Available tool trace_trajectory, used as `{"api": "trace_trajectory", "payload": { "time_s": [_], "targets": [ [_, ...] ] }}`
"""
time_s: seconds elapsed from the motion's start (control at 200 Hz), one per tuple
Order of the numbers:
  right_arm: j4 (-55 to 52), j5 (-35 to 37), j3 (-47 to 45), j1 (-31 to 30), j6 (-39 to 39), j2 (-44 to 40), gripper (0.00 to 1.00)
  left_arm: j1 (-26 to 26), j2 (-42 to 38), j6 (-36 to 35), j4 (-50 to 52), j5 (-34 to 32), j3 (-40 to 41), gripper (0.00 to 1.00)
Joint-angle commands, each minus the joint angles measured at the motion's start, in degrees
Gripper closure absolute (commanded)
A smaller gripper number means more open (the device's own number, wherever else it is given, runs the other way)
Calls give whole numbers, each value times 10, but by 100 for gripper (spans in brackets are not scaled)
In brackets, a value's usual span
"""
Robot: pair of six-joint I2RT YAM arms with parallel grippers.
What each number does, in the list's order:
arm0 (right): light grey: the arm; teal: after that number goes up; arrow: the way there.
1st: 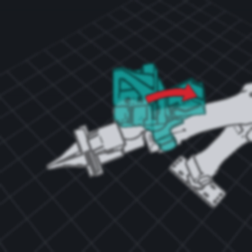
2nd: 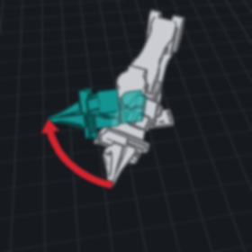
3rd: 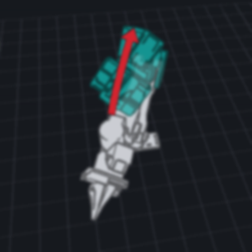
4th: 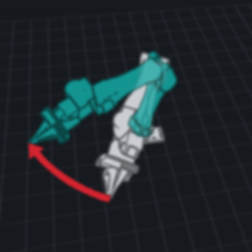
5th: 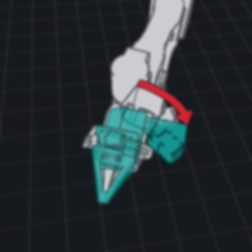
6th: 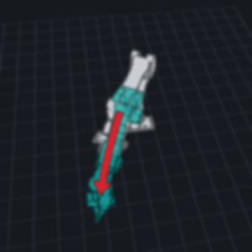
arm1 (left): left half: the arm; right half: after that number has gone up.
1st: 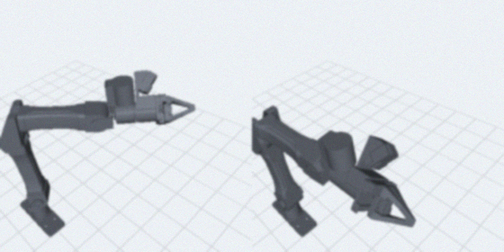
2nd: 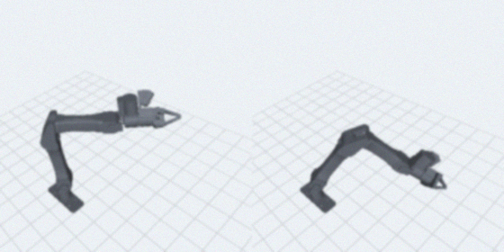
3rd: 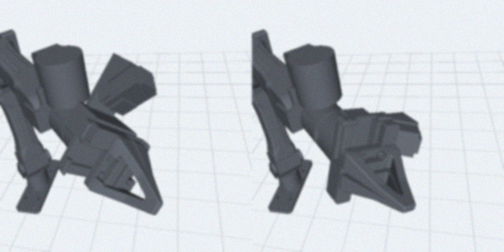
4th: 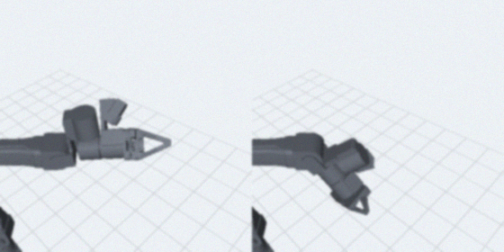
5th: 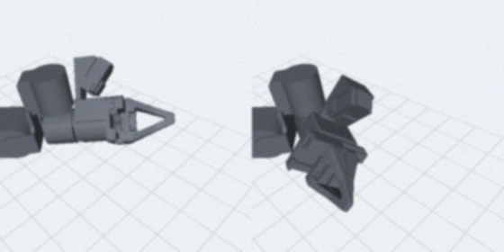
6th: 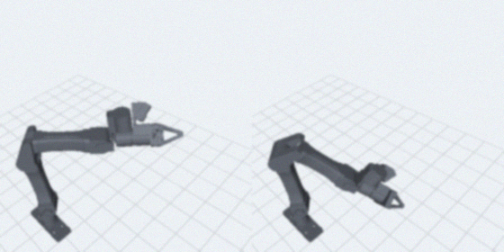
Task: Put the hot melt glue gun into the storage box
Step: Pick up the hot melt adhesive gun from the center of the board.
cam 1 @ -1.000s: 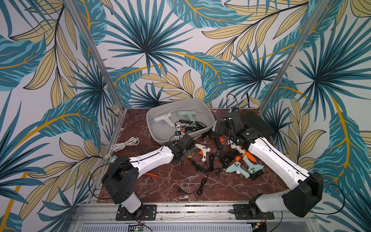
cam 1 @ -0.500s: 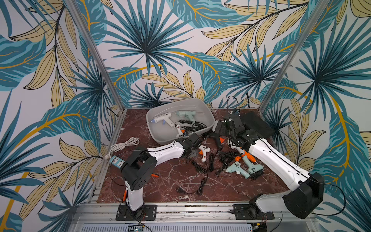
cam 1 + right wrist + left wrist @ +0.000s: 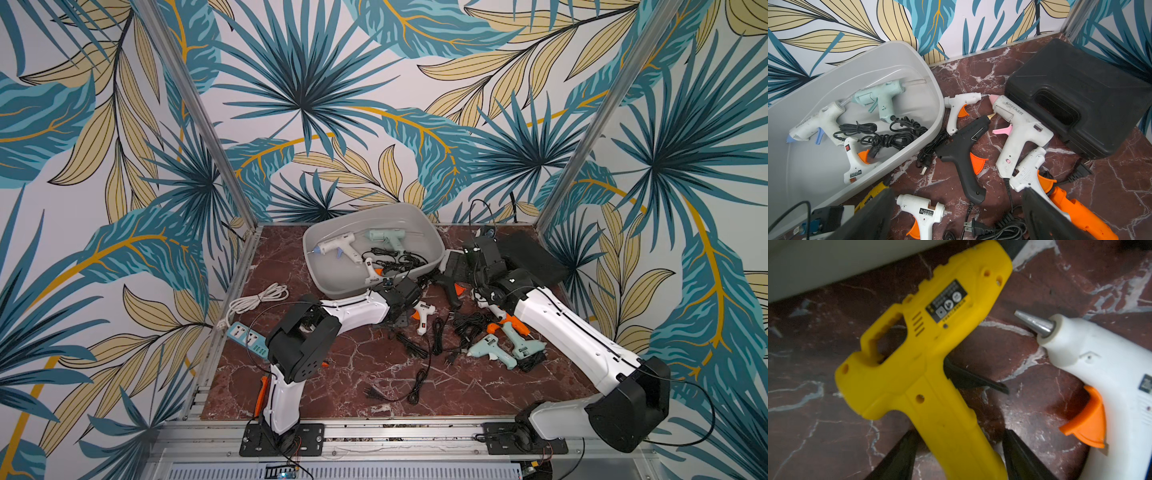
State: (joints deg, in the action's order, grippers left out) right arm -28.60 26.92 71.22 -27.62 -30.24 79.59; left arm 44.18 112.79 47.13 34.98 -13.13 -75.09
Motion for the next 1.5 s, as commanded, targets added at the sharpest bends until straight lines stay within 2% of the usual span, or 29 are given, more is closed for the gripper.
{"api": "trace_trajectory", "payload": {
  "time_s": [0.0, 0.055, 0.125, 0.26, 0.31, 0.506, 0.606, 0.801, 1.207, 1.407, 1.492],
  "targets": [
    [9, -8, -12, 0, -9, 3, 0, -7, 6, 7, 24, -8, -1, 35],
    [10, -13, -12, 0, -10, 6, 1, -8, 3, 9, 28, -9, 3, 36],
    [13, -18, -13, 0, -13, 8, 0, -8, -3, 11, 34, -10, 11, 44],
    [14, -23, -13, 0, -16, 10, 1, -7, -20, 7, 48, -5, 30, 45],
    [14, -22, -13, 1, -16, 10, 1, -8, -27, 4, 49, -2, 39, 48],
    [15, -24, -13, 0, -21, 13, 1, -16, -28, -15, 58, -12, 48, 49],
    [16, -27, -11, 0, -22, 17, 1, -24, -25, -21, 50, -11, 46, 43],
    [17, -32, -10, 0, -25, 21, 1, -36, -12, -31, 42, -24, 33, 43],
    [18, -36, -10, 0, -28, 28, 1, -36, -5, -31, 46, -19, 32, 65],
    [20, -37, -14, 0, -33, 24, 1, -37, -17, -31, 46, -19, 42, 65],
    [21, -38, -16, 0, -34, 23, 1, -36, -15, -34, 51, -22, 41, 72]
  ]
}}
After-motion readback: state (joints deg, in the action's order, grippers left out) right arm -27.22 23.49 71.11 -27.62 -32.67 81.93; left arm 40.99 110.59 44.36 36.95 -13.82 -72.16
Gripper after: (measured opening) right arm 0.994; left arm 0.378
